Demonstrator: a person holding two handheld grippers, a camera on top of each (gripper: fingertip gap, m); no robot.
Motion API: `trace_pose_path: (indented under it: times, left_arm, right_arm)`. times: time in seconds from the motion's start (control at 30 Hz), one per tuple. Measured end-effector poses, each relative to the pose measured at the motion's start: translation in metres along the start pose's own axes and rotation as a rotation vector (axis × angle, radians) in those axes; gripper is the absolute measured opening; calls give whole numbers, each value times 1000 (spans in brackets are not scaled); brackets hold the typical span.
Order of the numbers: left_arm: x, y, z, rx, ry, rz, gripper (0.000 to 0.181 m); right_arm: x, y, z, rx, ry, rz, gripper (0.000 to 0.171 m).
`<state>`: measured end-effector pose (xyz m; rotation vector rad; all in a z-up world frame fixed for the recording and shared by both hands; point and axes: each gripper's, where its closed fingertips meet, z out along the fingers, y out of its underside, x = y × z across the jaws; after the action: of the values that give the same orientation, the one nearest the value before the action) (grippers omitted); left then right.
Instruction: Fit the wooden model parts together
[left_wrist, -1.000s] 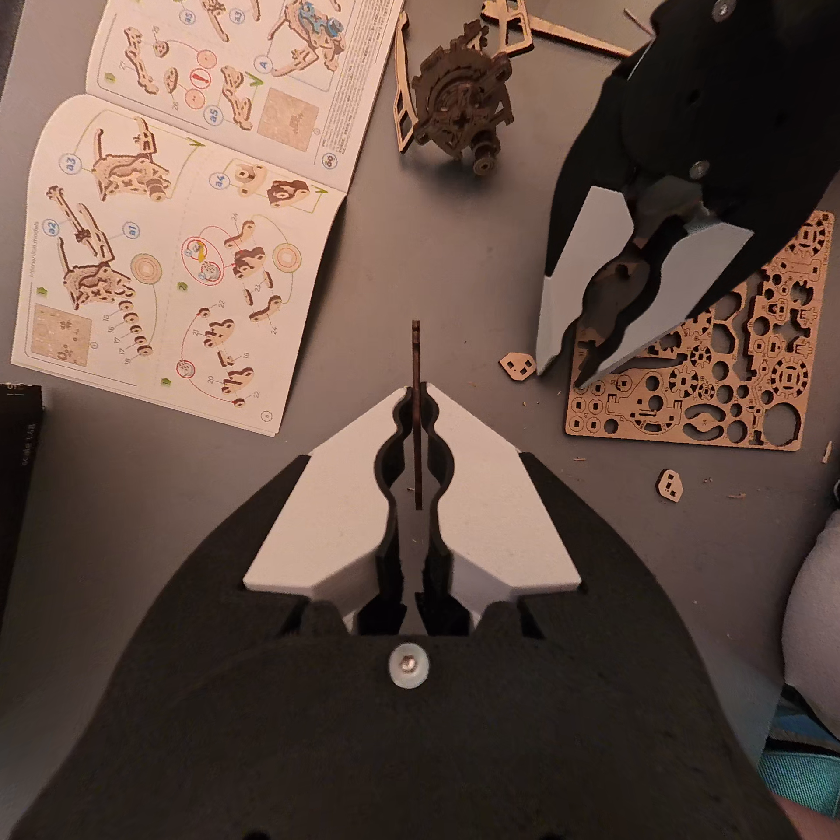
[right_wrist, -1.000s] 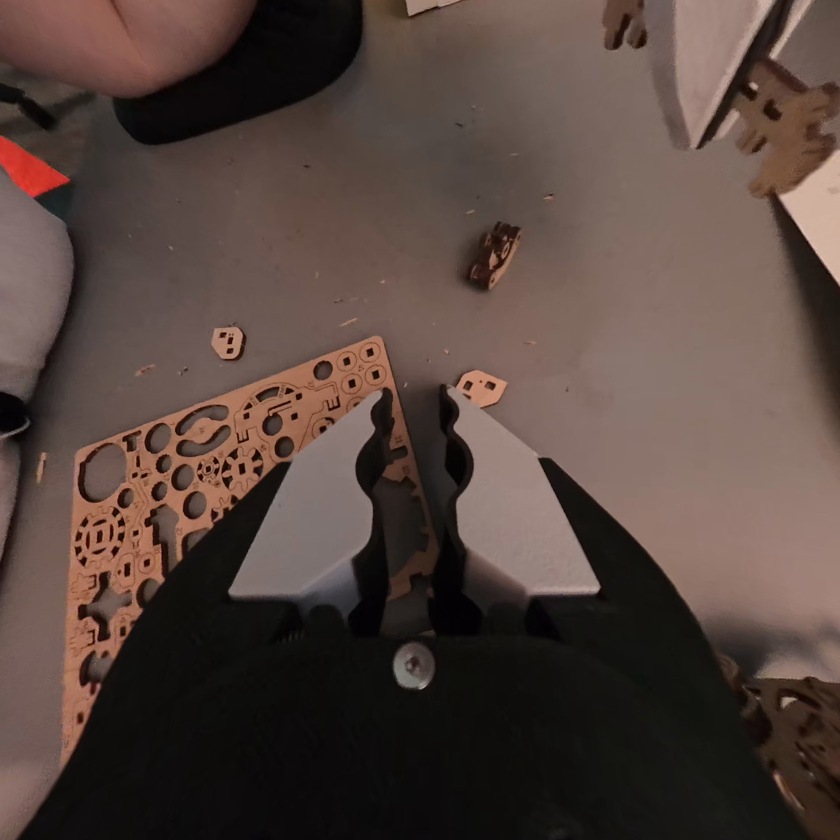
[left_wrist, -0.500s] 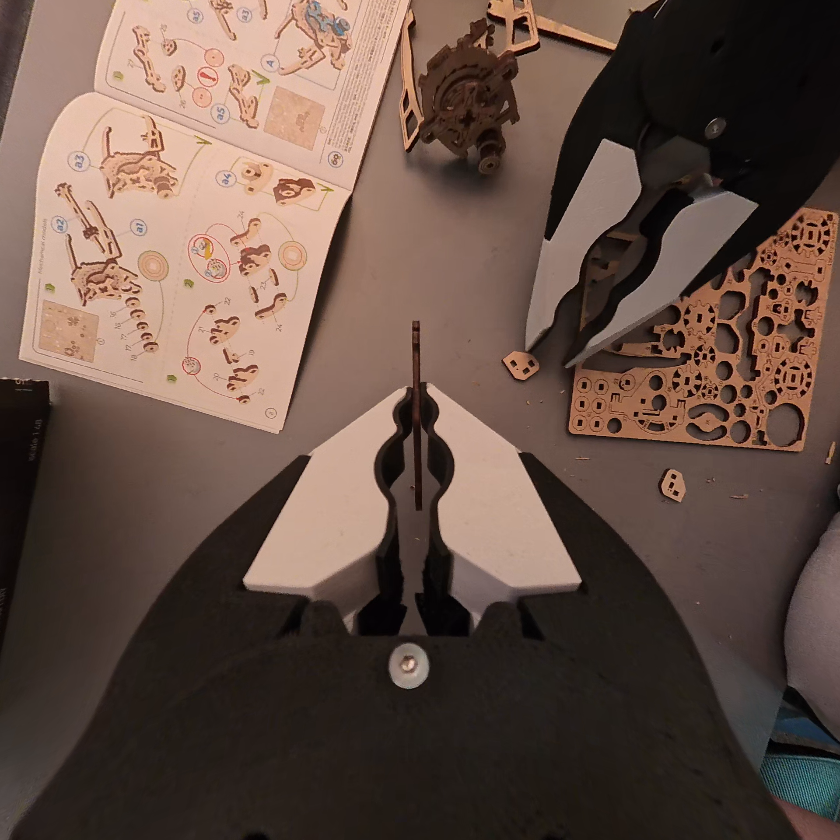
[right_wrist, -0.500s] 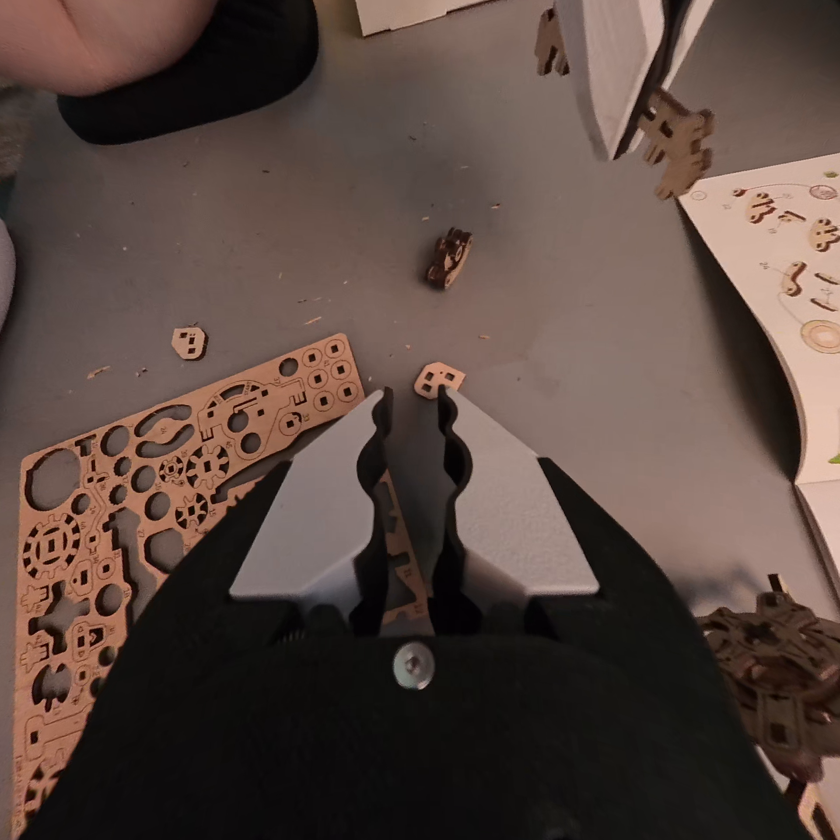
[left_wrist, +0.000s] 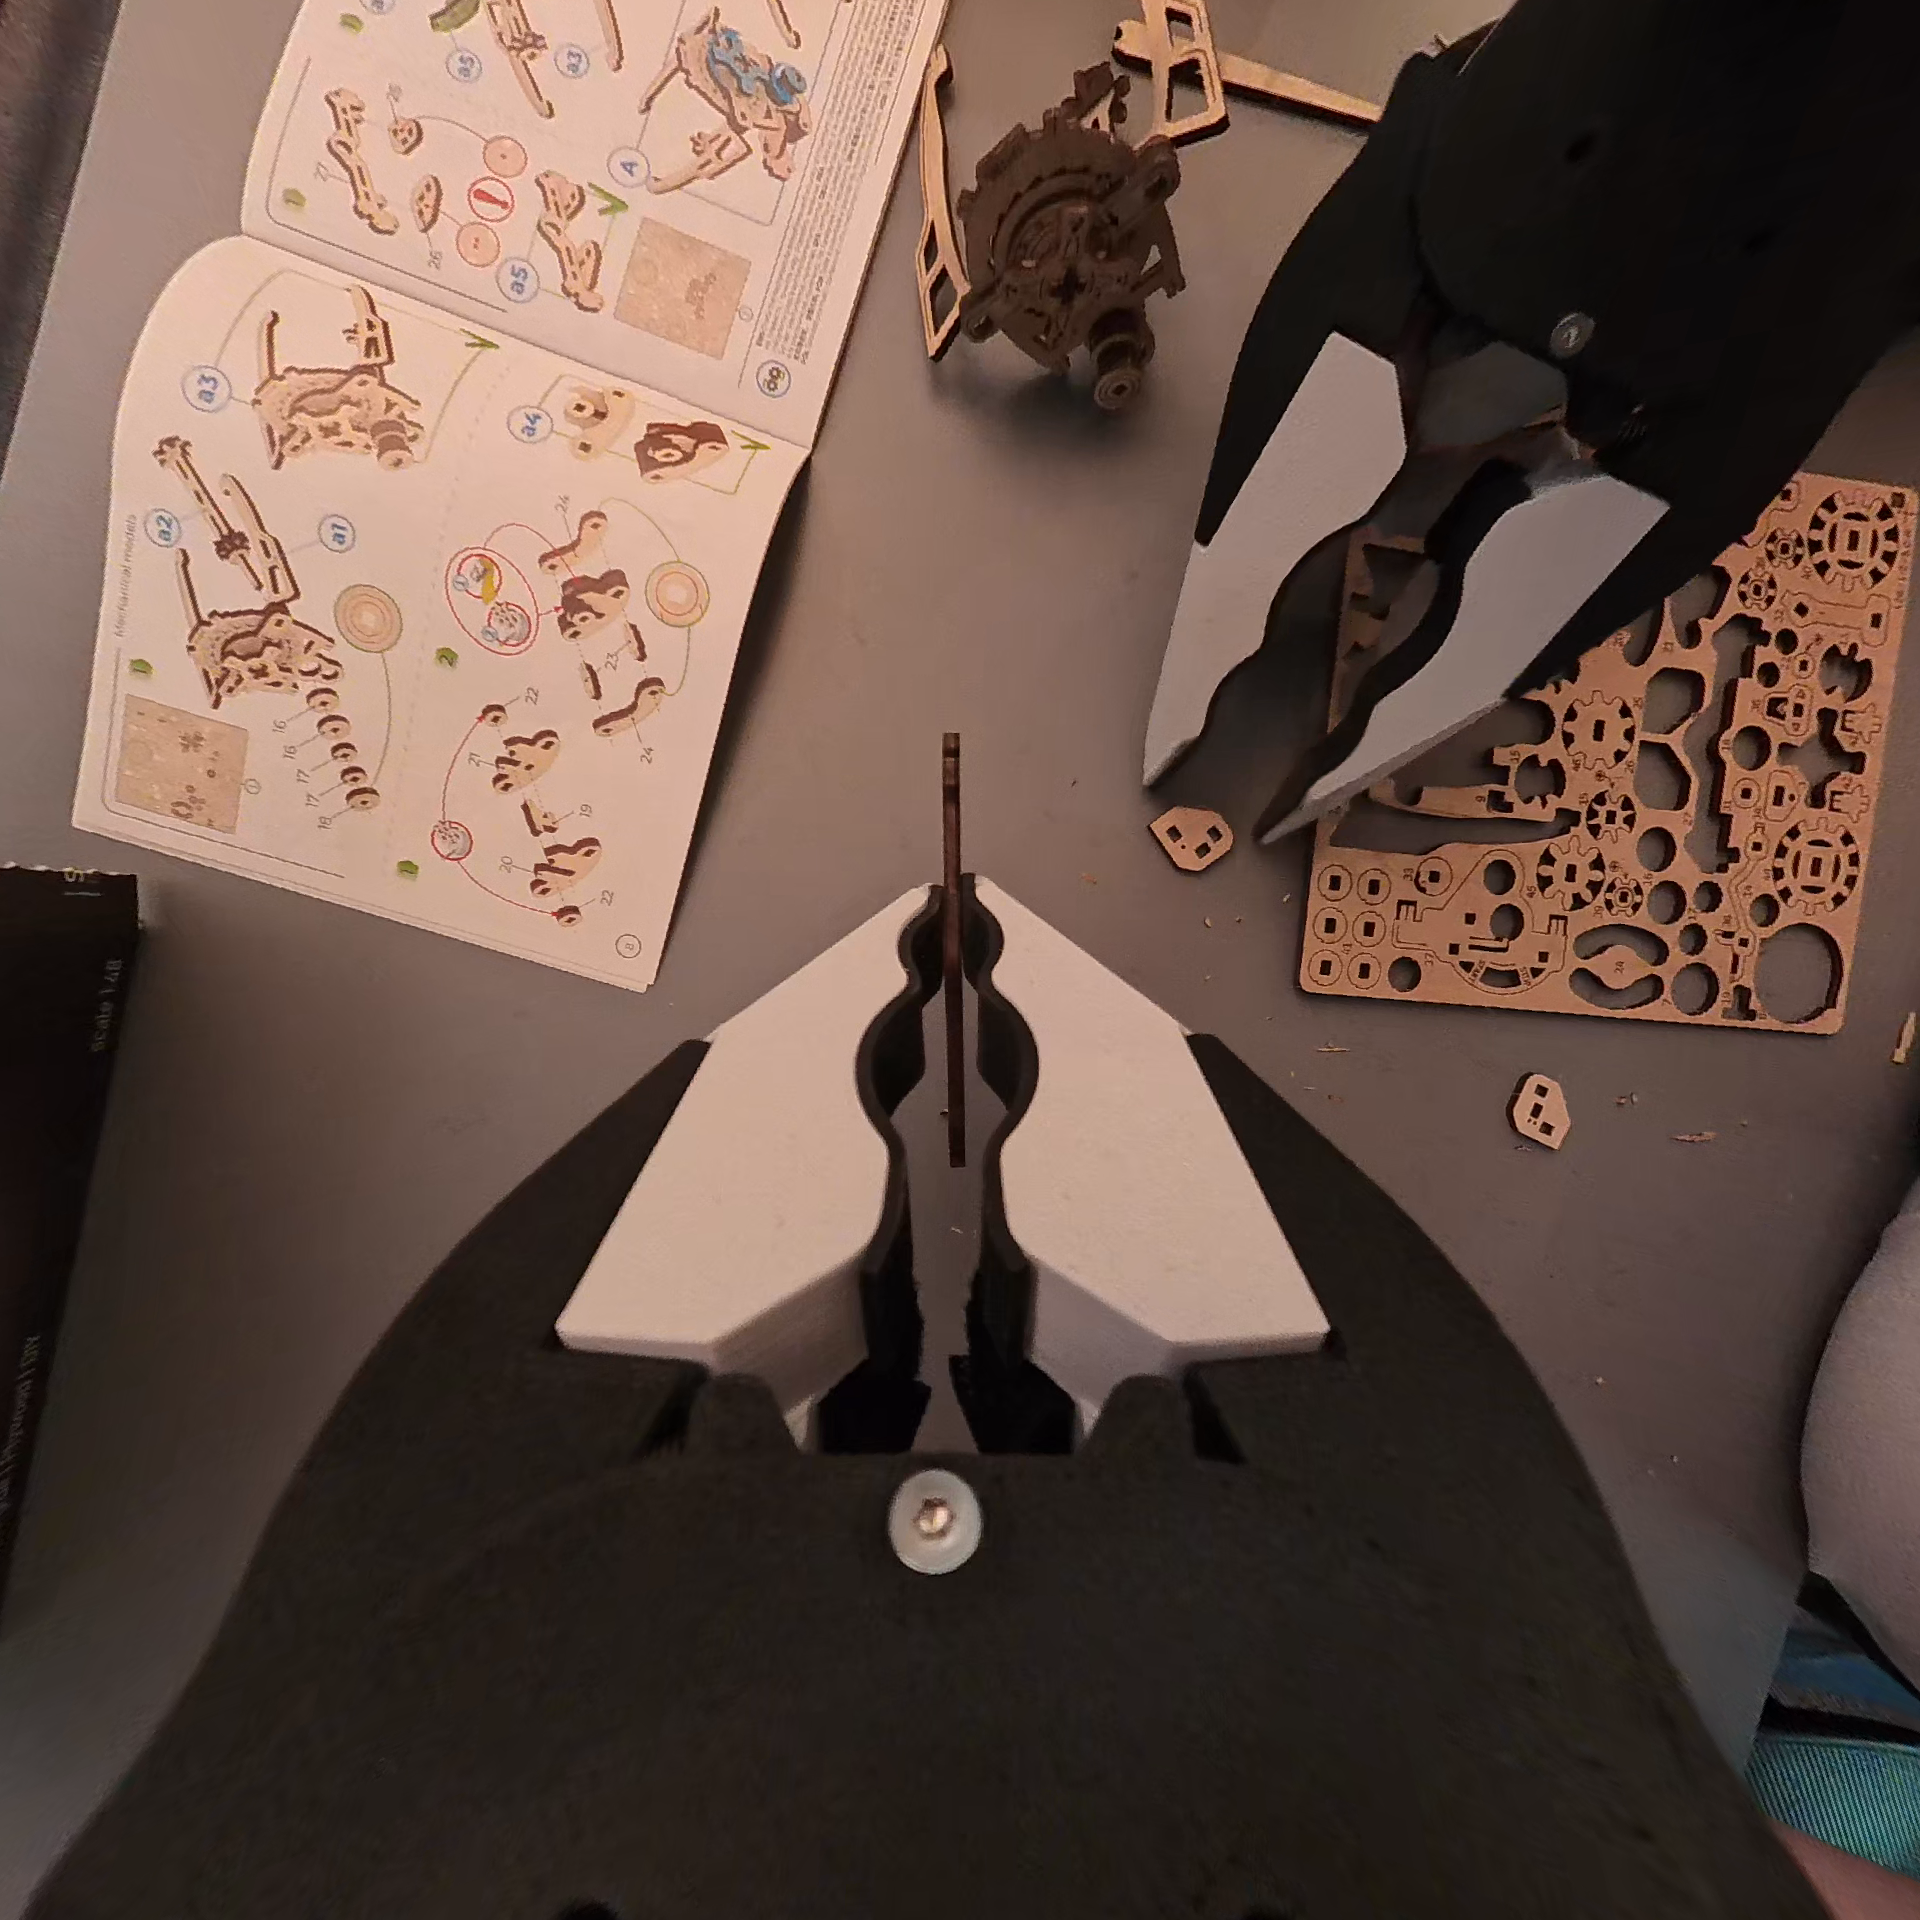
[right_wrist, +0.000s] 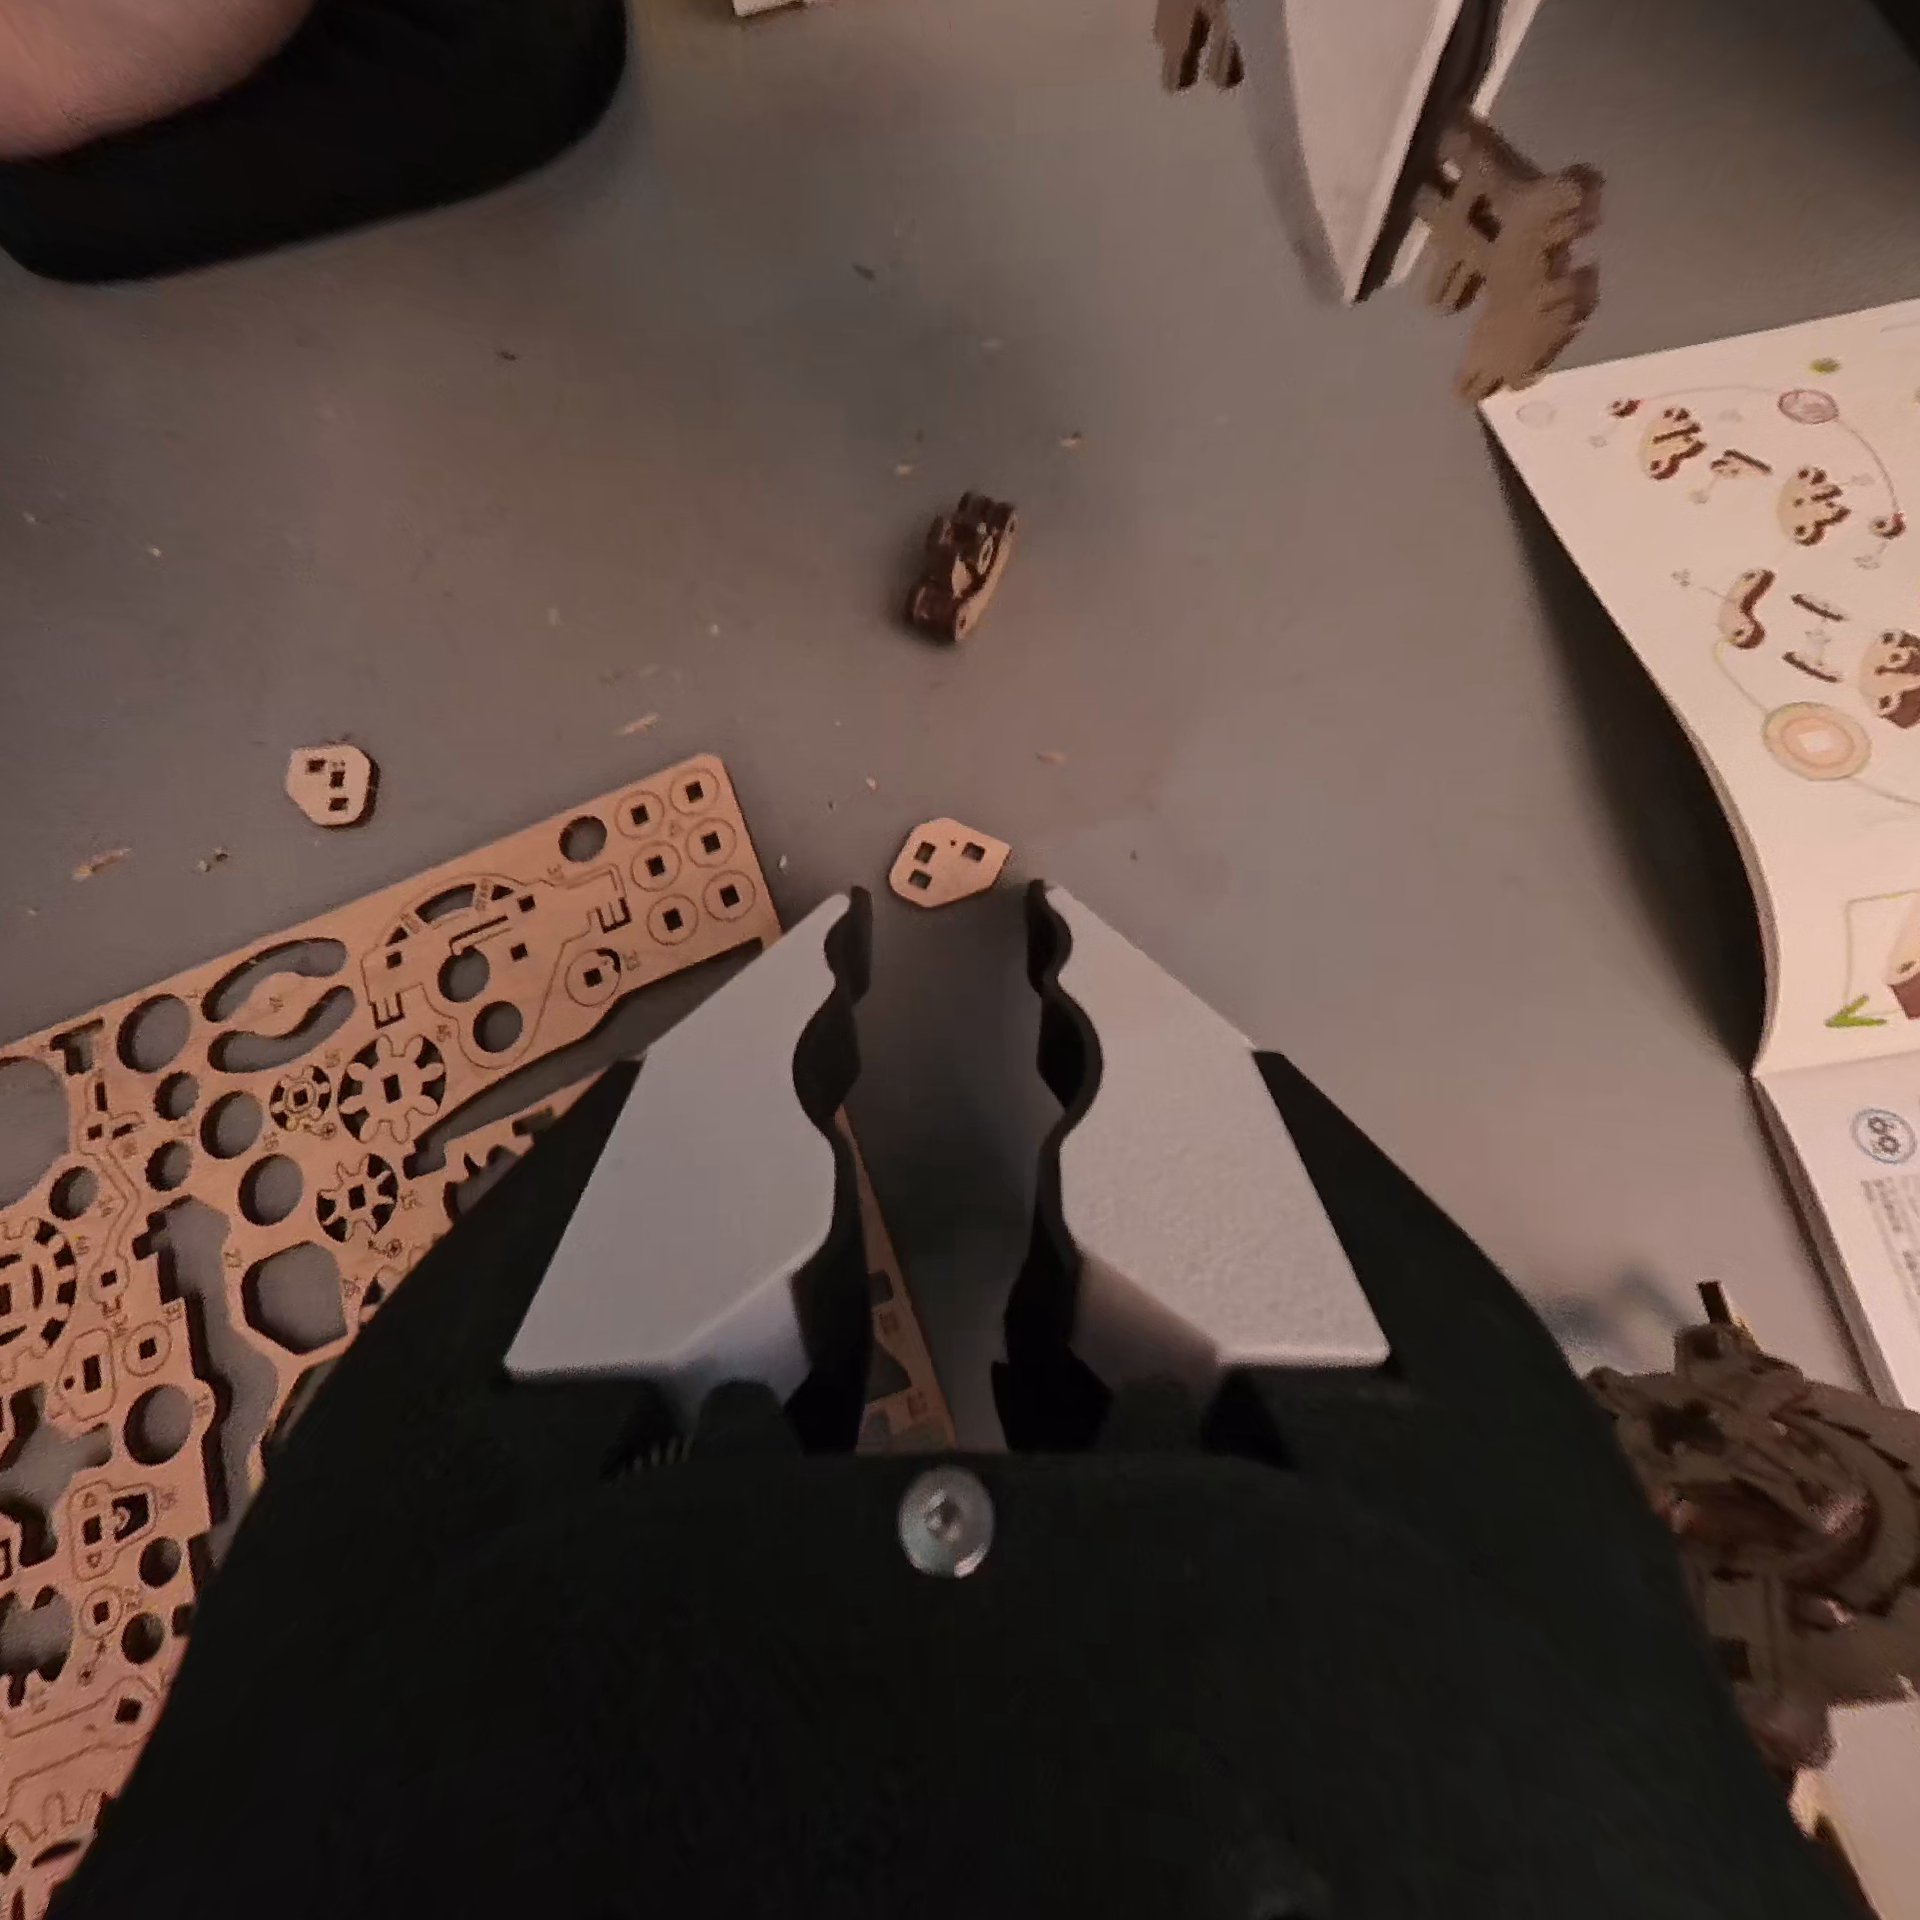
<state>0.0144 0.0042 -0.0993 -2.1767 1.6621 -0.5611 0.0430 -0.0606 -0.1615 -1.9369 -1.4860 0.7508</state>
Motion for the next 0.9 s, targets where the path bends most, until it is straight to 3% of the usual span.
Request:
trace_pose_path:
  times: [0.4, 0.9]
  left_arm:
    - [0, 1, 1, -5, 1, 1, 0]
    - [-1, 0, -2, -2, -3, 7, 0]
  right_arm:
    - [-2, 3, -2, -13, -1, -38, 23]
    - [-1, -4, 4, 10, 39, -196, 34]
